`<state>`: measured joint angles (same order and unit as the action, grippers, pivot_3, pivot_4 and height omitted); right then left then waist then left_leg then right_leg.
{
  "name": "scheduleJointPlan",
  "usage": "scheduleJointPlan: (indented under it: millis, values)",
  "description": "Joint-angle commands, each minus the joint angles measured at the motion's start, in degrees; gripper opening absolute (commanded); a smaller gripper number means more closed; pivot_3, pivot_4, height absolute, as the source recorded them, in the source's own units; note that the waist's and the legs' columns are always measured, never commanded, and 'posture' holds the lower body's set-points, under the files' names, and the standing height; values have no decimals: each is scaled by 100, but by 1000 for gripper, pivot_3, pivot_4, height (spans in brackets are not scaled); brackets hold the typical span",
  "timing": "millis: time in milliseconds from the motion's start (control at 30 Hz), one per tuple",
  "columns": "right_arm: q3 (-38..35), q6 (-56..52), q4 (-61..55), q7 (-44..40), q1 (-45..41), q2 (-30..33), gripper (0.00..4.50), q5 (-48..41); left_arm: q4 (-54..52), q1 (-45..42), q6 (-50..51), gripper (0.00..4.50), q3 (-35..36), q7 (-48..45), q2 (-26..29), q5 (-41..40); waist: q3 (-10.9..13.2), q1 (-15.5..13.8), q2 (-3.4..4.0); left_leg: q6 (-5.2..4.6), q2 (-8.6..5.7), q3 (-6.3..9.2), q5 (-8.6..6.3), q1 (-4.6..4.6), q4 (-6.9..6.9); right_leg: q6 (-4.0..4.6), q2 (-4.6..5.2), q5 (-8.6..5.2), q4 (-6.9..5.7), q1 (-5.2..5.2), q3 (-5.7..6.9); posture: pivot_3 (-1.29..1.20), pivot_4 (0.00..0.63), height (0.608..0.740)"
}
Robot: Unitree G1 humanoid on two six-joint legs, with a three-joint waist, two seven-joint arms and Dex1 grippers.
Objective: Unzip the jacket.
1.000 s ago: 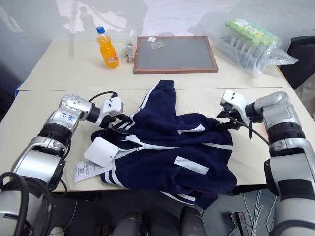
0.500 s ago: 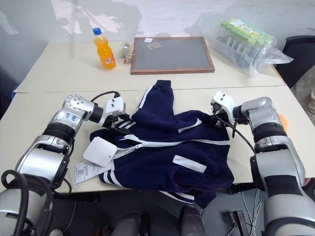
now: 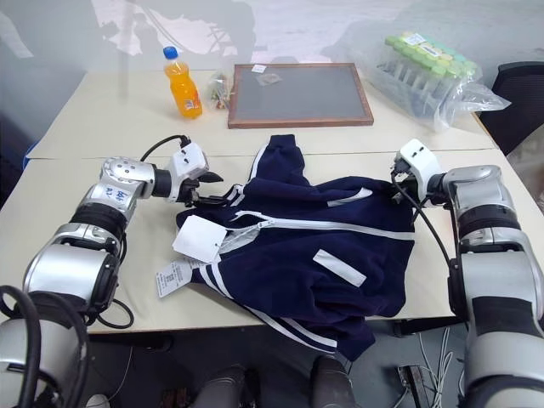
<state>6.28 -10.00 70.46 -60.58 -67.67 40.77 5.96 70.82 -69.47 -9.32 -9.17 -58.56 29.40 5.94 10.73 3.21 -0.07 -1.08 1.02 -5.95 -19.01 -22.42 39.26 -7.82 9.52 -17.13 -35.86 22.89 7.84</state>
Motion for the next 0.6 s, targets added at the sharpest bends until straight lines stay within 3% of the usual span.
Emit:
scheduleJointPlan:
  millis: [33,267,600]
  values:
    - [-104,119,-109,33,62,48,16,-12,77,-162,62,3294,225,133,-86,-72,0,-5,0,0,0,0,0,0,0,0,0,0,0,0,0,0,150,740]
    - [8,435,-333,-313,258,-47,16,47,27,-190,102,3294,350,-288,-313,-87,0,4,0,0,-1,-1,0,0,-1,0,0,0,1,0,1,0,150,740]
    - [179,885,-294,-349,0,-183,16,355,225,-370,35,3294,239,394,-725,224,0,6,0,0,-1,0,0,0,-1,0,0,0,1,0,0,0,150,740]
